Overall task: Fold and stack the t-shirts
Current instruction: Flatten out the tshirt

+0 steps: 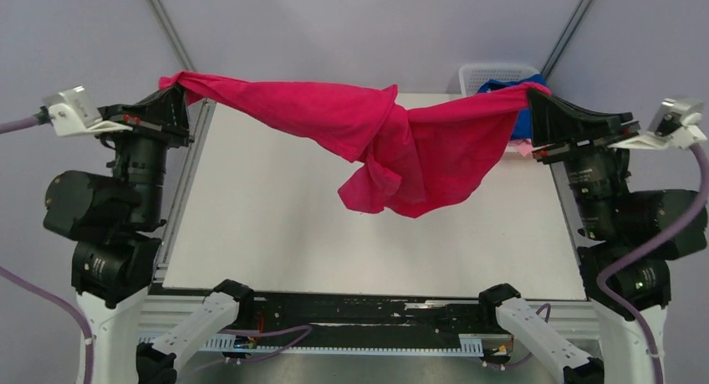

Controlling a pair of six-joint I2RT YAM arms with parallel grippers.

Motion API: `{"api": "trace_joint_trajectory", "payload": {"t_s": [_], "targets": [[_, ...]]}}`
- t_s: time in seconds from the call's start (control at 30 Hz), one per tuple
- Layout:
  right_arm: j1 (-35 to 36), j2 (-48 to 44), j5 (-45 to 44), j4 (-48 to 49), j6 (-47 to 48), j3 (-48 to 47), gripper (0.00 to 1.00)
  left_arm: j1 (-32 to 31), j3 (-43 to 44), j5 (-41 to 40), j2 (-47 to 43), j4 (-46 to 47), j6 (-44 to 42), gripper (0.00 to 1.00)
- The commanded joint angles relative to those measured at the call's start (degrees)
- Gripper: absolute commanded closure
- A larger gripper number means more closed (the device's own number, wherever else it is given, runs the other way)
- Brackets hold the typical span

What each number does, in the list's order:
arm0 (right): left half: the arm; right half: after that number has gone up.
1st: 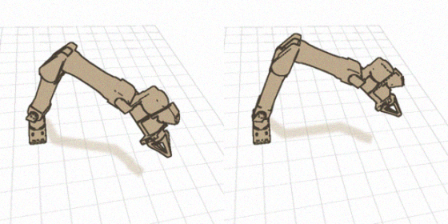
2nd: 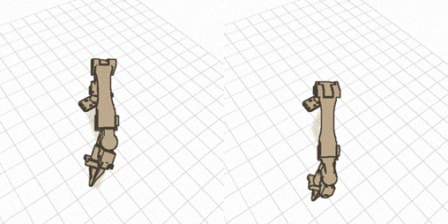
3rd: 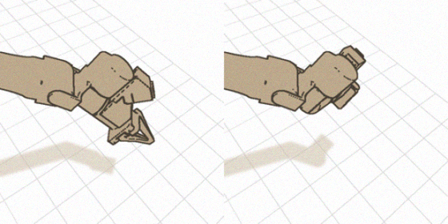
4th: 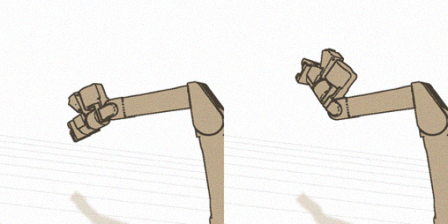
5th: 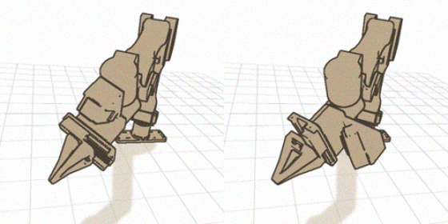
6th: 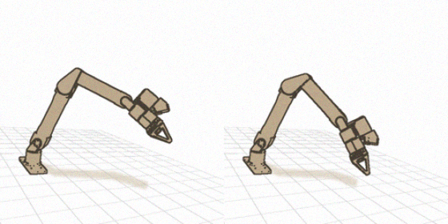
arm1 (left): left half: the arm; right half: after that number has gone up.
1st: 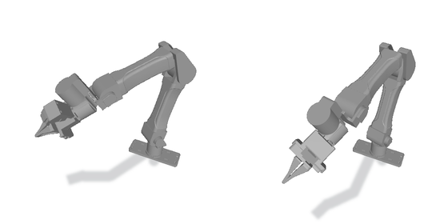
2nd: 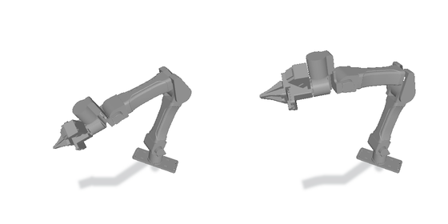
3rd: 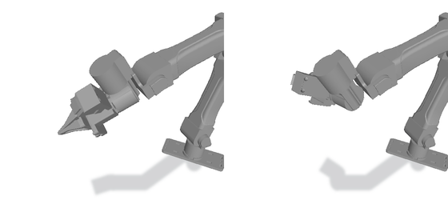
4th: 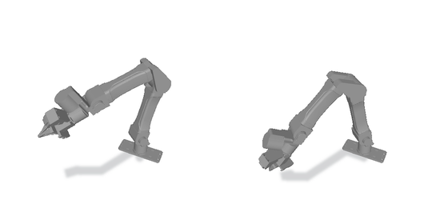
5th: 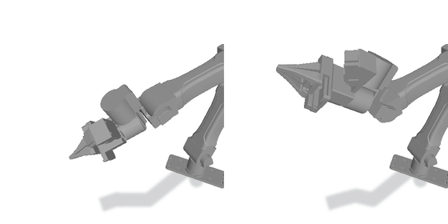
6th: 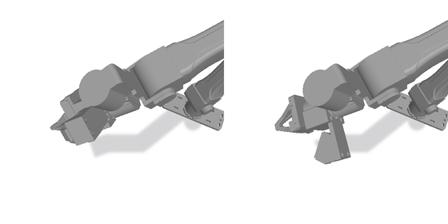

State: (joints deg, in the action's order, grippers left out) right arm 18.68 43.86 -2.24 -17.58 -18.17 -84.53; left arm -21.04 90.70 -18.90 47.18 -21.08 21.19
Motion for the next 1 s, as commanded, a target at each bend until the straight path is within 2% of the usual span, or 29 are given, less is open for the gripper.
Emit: {"api": "trace_joint_trajectory", "payload": {"t_s": [0.0,0.1,0.2,0.37,0.43,0.5,0.53,0.57,0.6,0.63,0.67,0.7,0.73,0.77,0.83,0.97], "targets": [[-0.02,-1.53,4.75,0.84,3.66,-4.23,1.00,0.03,2.23,-0.88,-2.84,3.43,-4.23,1.00],[-0.04,-2.16,2.39,-0.01,3.32,-1.61,1.00,0.03,-1.06,-4.14,-3.51,2.62,-3.26,1.00],[-0.04,-1.95,-4.59,-0.25,2.54,2.86,1.00,0.03,-7.96,-9.30,-3.32,0.51,-0.21,1.00],[-0.02,1.70,-12.74,-1.68,-1.70,12.96,1.00,0.10,-21.19,-23.61,-0.71,-7.11,7.86,0.98],[-0.03,4.17,-14.48,-2.14,-5.05,19.29,1.00,0.16,-26.89,-27.97,3.06,-9.36,11.92,0.97],[-0.31,8.12,-15.42,-2.05,-7.65,24.15,1.00,0.95,-32.76,-28.28,7.52,-9.75,15.68,0.87],[-0.80,11.96,-15.41,-2.13,-8.75,25.70,1.00,1.63,-34.48,-27.11,9.57,-9.58,17.65,0.71],[-1.41,15.52,-14.82,-2.03,-9.45,26.44,0.98,3.18,-36.70,-23.06,13.74,-9.63,18.66,0.63],[-1.98,19.05,-14.01,-2.19,-9.75,26.38,0.91,4.15,-37.11,-20.85,16.07,-10.18,20.98,0.40],[-2.44,22.44,-14.08,-2.97,-10.38,25.44,0.71,5.79,-36.63,-17.61,20.38,-12.09,22.09,0.22],[-2.77,25.50,-14.74,-4.26,-11.36,24.03,0.46,6.48,-35.93,-16.85,22.20,-14.39,23.51,0.06],[-2.79,27.86,-15.29,-6.16,-12.27,22.17,0.21,6.55,-33.63,-16.67,25.03,-15.73,23.95,0.03],[-2.83,29.43,-15.46,-7.90,-12.90,20.50,0.05,6.61,-32.46,-16.73,26.02,-17.81,23.79,0.01],[-2.81,30.23,-15.29,-8.94,-12.98,19.53,0.01,6.61,-30.41,-16.60,27.11,-18.27,22.47,0.01],[-2.77,29.97,-14.72,-9.34,-13.21,19.53,0.00,6.62,-28.59,-14.83,27.29,-18.69,20.41,0.00],[-2.72,26.69,-9.54,-9.24,-13.41,23.44,0.00,6.58,-28.15,-4.98,26.67,-18.80,17.02,0.00]]}}
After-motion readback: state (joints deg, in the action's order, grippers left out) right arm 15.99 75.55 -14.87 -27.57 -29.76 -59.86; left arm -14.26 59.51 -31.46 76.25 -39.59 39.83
